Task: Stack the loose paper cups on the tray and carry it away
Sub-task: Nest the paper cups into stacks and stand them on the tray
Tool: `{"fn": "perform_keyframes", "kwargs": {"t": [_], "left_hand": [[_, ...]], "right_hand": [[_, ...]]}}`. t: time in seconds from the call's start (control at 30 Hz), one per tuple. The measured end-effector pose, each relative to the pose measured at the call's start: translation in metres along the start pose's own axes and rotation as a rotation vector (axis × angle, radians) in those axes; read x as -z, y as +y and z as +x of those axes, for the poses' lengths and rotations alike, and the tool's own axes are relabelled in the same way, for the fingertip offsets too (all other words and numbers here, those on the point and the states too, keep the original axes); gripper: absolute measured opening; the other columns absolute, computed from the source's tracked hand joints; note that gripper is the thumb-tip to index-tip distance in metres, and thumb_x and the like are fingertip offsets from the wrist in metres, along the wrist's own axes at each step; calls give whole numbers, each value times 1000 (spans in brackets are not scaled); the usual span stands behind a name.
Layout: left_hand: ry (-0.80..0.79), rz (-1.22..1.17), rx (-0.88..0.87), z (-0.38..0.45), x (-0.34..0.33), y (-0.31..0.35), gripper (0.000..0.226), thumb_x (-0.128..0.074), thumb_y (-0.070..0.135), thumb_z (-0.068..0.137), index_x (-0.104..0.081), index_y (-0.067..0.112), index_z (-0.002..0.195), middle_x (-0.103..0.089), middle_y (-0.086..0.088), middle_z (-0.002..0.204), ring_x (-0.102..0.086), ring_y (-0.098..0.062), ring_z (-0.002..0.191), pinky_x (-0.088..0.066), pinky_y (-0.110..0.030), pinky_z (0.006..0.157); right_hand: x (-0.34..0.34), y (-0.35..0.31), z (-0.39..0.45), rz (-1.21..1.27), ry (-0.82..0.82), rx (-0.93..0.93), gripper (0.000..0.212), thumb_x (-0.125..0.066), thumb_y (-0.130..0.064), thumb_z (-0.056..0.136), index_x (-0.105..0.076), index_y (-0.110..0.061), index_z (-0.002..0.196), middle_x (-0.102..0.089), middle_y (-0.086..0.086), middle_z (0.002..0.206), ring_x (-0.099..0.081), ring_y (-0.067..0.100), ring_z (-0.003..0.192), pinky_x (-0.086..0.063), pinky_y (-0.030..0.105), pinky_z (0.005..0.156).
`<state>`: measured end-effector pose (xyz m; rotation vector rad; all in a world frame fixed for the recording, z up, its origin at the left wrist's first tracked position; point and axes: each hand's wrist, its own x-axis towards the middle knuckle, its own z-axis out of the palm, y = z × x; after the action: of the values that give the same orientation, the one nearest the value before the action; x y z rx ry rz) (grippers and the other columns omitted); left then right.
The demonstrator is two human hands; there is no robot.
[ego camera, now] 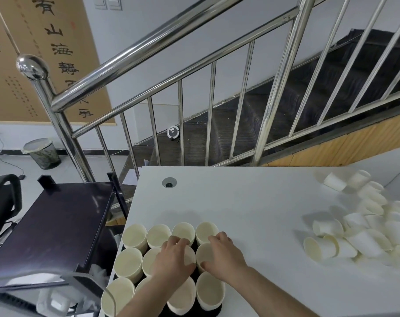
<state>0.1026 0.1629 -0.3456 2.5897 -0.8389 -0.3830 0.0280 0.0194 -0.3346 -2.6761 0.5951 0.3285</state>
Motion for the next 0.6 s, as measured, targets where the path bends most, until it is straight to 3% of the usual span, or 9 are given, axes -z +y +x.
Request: {"fn": "perform_keyframes", "kwargs": {"t": [0.33,0.6], "left_hand": [[101,-73,-135,6,0,86,53,-59,36,85,-42,30,134,-39,10,133,-39,-12,123,-42,-23,92],[126,-98,-263,4,-34,202,52,-58,39,86,-41,31,134,-38,14,132,-40,-8,123,-42,-20,91]], "right_hand": [[56,67,-40,53,181,47,63,-58,-33,89,-34,-19,144,-29,-1,142,-38,18,127,-46,30,92],[96,174,-90,41,292,-30,63,-58,-37,91,-33,-20,146,-30,-1,142,-39,17,128,-45,30,94]]}}
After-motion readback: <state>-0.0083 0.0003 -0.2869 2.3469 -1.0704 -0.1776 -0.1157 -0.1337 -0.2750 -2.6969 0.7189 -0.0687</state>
